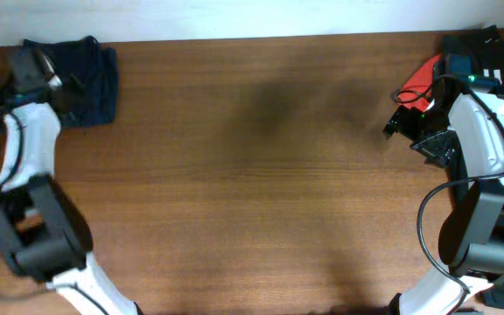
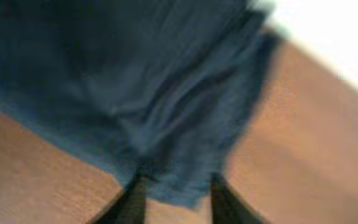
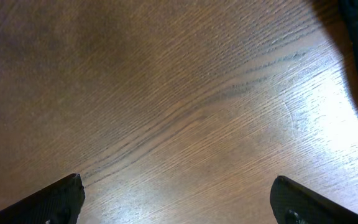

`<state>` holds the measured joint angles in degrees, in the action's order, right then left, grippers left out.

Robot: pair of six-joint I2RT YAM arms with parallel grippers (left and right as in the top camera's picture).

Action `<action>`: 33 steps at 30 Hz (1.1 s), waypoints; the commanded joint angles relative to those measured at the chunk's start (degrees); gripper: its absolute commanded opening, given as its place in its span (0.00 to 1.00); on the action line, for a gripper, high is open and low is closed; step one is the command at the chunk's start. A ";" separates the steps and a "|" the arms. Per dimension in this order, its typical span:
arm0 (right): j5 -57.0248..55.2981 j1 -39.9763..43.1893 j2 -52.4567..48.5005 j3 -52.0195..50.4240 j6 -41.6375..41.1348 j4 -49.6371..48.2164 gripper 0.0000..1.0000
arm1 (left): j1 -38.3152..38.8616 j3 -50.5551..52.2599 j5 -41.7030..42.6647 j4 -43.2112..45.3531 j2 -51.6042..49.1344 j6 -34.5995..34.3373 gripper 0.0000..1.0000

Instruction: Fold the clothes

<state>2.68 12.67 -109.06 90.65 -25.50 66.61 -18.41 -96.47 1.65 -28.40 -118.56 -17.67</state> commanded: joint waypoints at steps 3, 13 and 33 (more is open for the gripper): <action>-0.28 0.11 -0.28 0.63 -0.33 0.04 0.99 | 0.26 -0.35 14.25 -13.75 26.05 0.44 0.99; -0.28 0.11 -0.28 0.63 -0.33 0.04 0.99 | 12.63 7.74 19.17 -46.36 59.23 6.84 0.99; -0.28 0.11 -0.28 0.63 -0.33 0.04 0.99 | 17.86 74.58 6.80 3.74 107.40 7.06 0.99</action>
<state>2.70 12.67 -109.06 90.76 -25.50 66.54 -0.64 -29.63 13.43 -29.89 -15.79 -11.49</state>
